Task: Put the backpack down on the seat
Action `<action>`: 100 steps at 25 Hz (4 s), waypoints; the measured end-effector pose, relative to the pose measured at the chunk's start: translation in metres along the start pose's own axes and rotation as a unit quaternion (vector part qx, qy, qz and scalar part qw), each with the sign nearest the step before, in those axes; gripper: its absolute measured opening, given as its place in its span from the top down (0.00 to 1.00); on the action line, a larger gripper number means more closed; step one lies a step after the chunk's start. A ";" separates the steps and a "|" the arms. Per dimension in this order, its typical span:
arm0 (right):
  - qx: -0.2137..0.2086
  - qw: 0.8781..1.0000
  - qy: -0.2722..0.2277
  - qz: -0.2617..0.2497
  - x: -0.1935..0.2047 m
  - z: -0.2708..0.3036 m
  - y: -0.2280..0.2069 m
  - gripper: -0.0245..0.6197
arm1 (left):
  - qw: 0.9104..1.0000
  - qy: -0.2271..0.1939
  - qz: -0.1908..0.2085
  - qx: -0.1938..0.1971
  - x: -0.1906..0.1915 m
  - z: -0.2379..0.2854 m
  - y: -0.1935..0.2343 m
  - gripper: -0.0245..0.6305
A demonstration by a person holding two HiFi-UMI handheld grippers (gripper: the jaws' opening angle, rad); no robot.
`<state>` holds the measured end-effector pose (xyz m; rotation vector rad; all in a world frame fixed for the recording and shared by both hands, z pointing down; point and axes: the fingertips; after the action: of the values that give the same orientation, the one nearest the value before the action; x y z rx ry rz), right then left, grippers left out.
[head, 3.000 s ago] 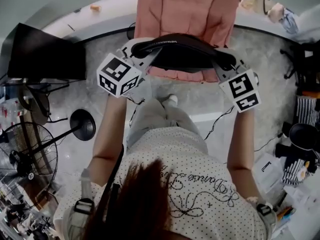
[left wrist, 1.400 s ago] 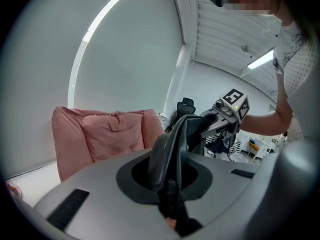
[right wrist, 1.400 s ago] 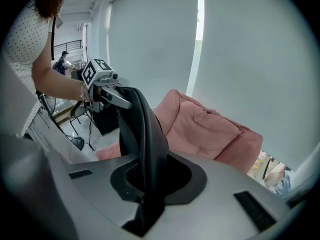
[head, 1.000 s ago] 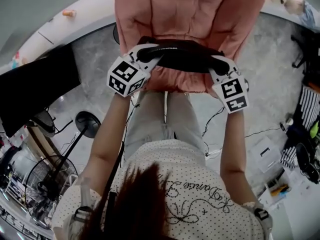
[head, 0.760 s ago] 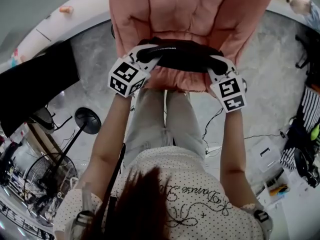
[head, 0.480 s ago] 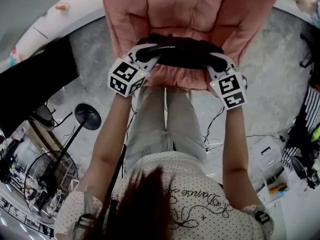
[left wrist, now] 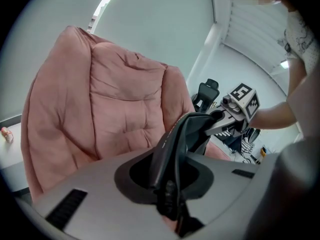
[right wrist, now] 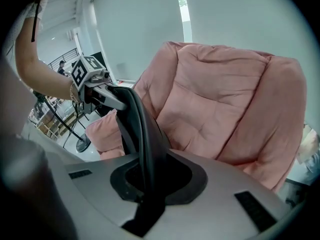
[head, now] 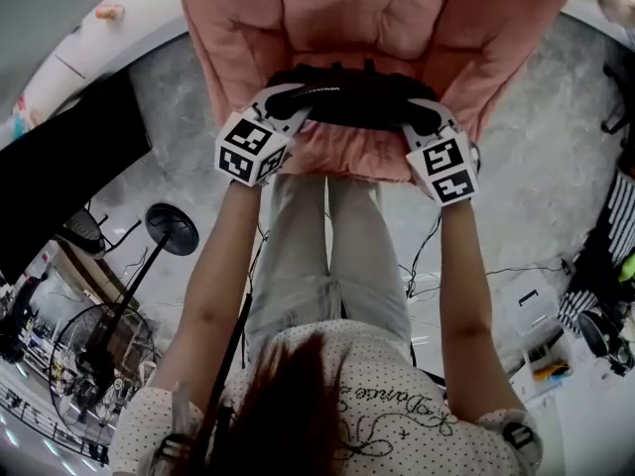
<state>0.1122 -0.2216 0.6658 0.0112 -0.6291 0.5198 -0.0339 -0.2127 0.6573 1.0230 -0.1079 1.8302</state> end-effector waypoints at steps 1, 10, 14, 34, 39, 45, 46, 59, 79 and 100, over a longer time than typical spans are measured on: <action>0.002 1.000 0.000 0.001 0.002 0.003 -0.002 0.89 | 1.000 0.001 -0.001 -0.002 0.002 0.004 0.002 0.88; -0.002 0.999 0.021 0.039 0.028 0.055 -0.018 0.88 | 0.999 0.030 -0.019 -0.007 0.034 0.041 0.033 0.86; -0.014 0.998 0.037 0.045 0.041 0.073 -0.027 0.88 | 0.998 0.043 -0.039 -0.001 0.047 0.062 0.041 0.85; -0.056 0.994 0.076 0.060 0.067 0.094 -0.014 0.29 | 0.998 0.051 -0.029 -0.039 0.066 0.058 0.058 0.44; -0.050 0.995 0.055 0.063 0.056 0.087 -0.005 0.23 | 0.998 0.061 0.001 -0.032 0.066 0.042 0.049 0.43; -0.044 0.996 0.040 0.068 0.043 0.061 -0.003 0.17 | 0.998 0.059 0.018 -0.027 0.056 0.028 0.027 0.43; -0.041 0.996 0.035 0.066 0.037 0.057 -0.003 0.17 | 0.998 0.054 0.018 -0.028 0.053 0.024 0.027 0.43; 0.009 0.993 -0.087 0.081 -0.044 -0.026 -0.017 0.35 | 0.997 -0.008 0.057 -0.050 -0.021 -0.019 0.011 0.43; 0.112 0.959 -0.254 0.046 -0.156 -0.175 0.028 0.94 | 0.973 -0.199 0.109 -0.036 -0.152 -0.143 -0.070 0.95; 0.172 0.906 -0.388 -0.005 -0.240 -0.308 0.050 0.95 | 0.928 -0.323 0.173 -0.068 -0.265 -0.257 -0.110 0.95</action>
<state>0.0966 -0.2375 0.2732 0.5805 -1.3065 0.6090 -0.0610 -0.2213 0.2730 1.5437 -0.8464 1.6826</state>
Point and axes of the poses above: the fingertips, and each gripper's own axes: z forward along the fingers, y to its left, x out of its underside
